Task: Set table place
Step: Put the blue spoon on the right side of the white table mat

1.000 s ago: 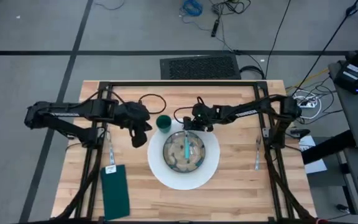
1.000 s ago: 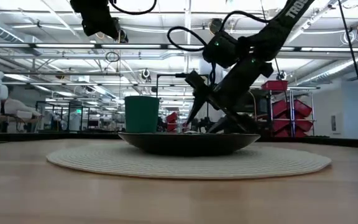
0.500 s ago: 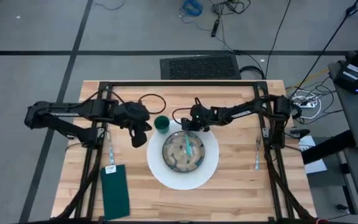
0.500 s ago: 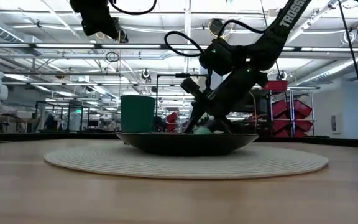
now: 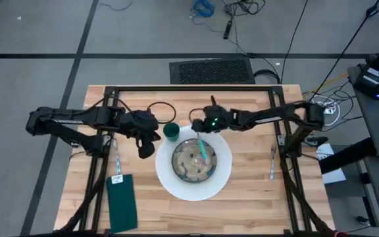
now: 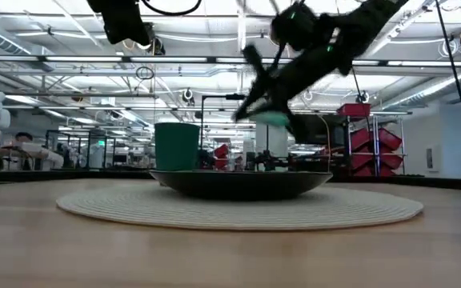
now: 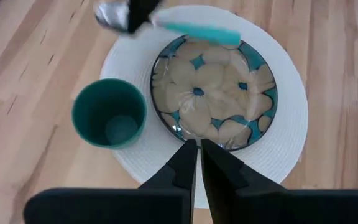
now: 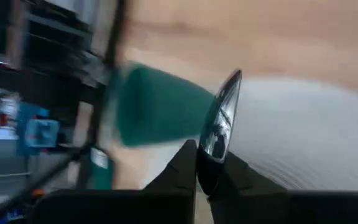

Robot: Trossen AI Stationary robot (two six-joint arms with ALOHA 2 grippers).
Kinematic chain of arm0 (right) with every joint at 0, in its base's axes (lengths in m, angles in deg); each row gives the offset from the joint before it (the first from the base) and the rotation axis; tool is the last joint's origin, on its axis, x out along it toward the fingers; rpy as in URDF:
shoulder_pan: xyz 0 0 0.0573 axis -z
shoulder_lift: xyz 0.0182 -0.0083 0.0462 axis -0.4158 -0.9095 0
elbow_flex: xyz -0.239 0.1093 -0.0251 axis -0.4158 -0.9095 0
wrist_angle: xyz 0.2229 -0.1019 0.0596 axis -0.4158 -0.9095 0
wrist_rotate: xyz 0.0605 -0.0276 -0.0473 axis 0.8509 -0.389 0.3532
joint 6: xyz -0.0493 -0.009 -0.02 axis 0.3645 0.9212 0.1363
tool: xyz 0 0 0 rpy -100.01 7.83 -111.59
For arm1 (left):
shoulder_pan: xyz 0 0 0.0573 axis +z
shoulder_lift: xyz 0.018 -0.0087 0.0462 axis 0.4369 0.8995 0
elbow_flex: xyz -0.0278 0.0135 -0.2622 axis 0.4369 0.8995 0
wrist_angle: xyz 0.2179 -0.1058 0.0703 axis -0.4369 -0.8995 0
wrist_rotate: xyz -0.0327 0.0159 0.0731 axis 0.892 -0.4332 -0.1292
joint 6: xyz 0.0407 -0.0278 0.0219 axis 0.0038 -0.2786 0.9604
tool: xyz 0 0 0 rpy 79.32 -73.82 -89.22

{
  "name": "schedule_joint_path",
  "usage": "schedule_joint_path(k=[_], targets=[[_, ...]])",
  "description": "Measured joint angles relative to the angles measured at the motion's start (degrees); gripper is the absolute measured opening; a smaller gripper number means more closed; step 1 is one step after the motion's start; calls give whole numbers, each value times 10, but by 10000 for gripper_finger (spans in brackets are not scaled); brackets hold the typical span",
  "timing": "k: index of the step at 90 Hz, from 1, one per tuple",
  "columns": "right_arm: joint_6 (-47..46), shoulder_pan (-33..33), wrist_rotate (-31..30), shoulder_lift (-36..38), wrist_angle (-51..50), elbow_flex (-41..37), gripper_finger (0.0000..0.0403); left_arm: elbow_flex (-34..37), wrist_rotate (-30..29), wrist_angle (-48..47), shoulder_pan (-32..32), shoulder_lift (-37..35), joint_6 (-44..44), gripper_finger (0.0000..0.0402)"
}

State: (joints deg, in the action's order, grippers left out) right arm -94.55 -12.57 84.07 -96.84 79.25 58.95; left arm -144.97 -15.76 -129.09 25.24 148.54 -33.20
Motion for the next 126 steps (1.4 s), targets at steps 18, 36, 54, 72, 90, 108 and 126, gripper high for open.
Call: schedule_joint_path(k=[18, 36, 54, 72, 90, 108, 126], targets=[[99, -38, -86, 140, 2, 0, 1, 0, 0, 70, 0, 0, 0, 8], [300, -102, -114, 225, 125, 0, 1, 0, 135, 315, 4, 5, 69, 8], [431, -149, -49, 224, 330, 1, 0, -1, 323, 560, 40, 74, 25, 8], [462, -167, 38, 196, 326, 50, 0, 0, 464, 817, 82, 179, -170, 8], [494, -168, 142, 151, 261, 147, 0, 0, 493, 1097, 84, 253, -331, 8], [509, -168, 178, 124, 241, 205, 0, 0, 491, 1181, 74, 268, -379, 35], [500, -159, 188, 93, 251, 211, 0, -10, 484, 1170, 54, 268, -361, 111]])
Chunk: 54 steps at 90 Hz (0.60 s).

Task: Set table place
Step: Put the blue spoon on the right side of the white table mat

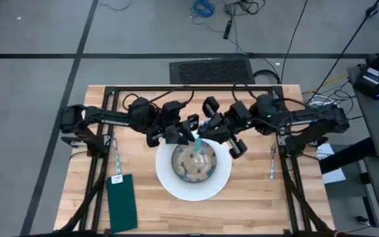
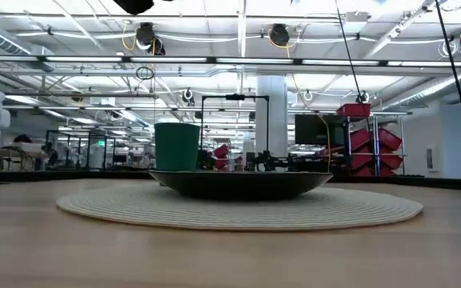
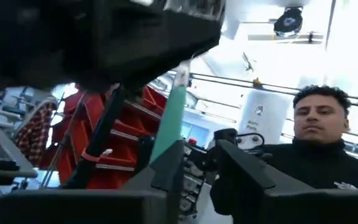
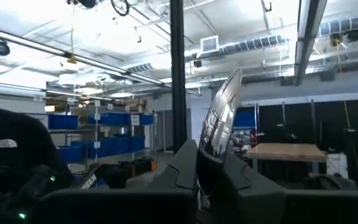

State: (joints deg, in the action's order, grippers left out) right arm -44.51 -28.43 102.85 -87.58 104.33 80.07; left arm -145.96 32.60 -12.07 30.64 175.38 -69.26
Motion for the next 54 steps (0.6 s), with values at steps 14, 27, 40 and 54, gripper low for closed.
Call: schedule_joint_path(k=[14, 27, 40, 54], targets=[[-40, 5, 7, -23, 45, 0, 0, -3, 7, -41, -4, -2, 18, 164], [-60, 5, 6, -31, 50, 0, 0, -3, 11, -53, -3, -2, 22, 192], [-94, 5, 20, -27, 32, 0, 1, -1, 59, -37, 8, -3, -3, 198], [-128, -10, 30, -16, 43, 0, 0, -1, 101, -33, 17, -11, -13, 199]])
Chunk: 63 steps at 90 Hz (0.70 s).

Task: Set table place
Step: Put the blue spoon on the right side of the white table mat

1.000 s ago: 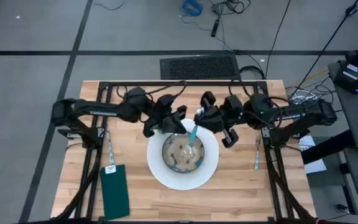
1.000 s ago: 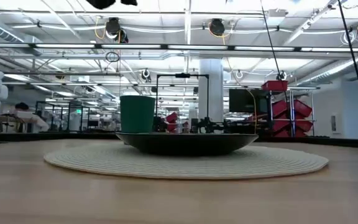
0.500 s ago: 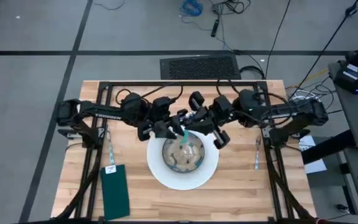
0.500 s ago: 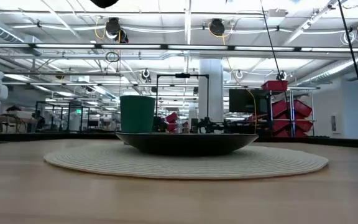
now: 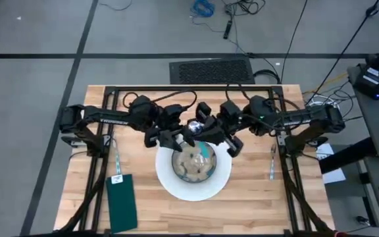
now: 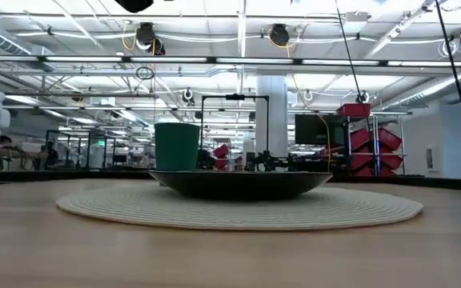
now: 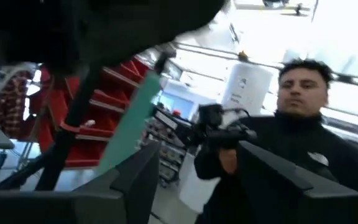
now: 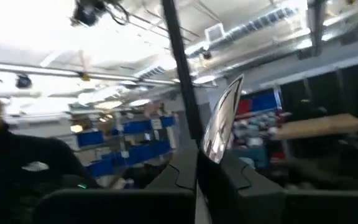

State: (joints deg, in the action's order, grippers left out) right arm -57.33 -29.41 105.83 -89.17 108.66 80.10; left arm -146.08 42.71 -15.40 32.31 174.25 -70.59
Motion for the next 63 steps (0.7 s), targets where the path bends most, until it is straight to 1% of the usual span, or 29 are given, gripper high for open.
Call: schedule_joint_path(k=[8, 12, 19, 24, 34, 42, 63], targets=[[2, -11, -7, -4, 4, 0, 0, 0, -10, -5, 5, -1, 17, 199], [18, -16, -24, -7, 3, 0, 0, 0, -38, -33, 7, -1, 37, 199], [58, -24, -60, -7, 3, -1, 0, 0, -100, -93, 8, -1, 99, 199], [87, -25, -77, -7, 5, -1, 0, 0, -124, -115, 4, 0, 135, 199], [119, -19, -83, -7, 4, -1, 0, 0, -125, -114, -4, 0, 151, 199], [121, -14, -93, -6, 1, -1, 0, 0, -125, -111, -8, -1, 151, 199], [120, -3, -93, -17, 5, -1, 0, 0, -130, -102, -32, -1, 156, 199]])
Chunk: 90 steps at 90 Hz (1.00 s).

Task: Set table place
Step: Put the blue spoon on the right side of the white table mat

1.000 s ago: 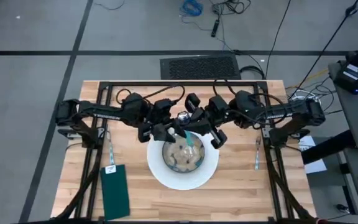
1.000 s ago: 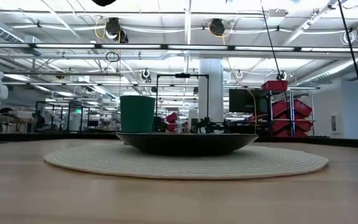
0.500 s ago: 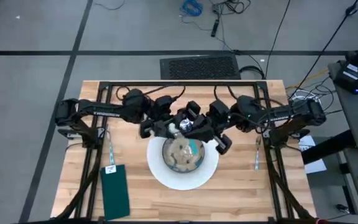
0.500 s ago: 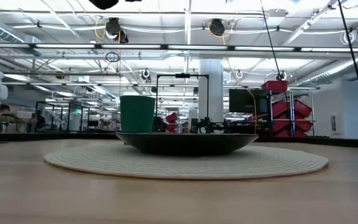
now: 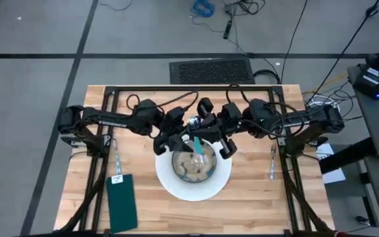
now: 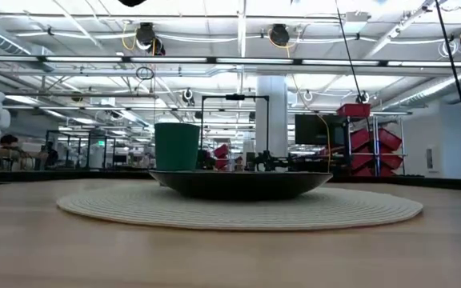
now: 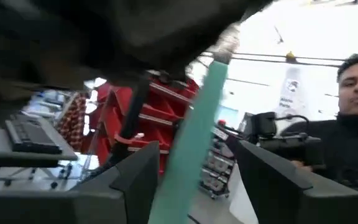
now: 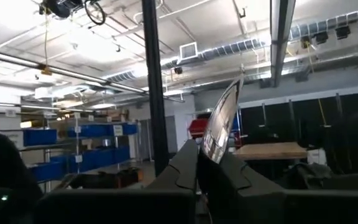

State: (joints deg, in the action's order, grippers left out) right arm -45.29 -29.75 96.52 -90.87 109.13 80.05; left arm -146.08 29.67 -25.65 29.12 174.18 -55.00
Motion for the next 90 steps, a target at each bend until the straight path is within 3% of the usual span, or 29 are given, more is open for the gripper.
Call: schedule_joint_path(k=[28, 59, 90], targets=[[-57, 2, 35, -12, 11, 0, 0, 0, 5, 31, -4, 0, 12, 195], [-70, 2, 47, -14, 22, 0, 0, 0, 4, 36, -11, 0, 14, 127], [-72, 1, 48, -15, 19, 0, 0, 0, 1, 32, -17, 0, 10, 120]])
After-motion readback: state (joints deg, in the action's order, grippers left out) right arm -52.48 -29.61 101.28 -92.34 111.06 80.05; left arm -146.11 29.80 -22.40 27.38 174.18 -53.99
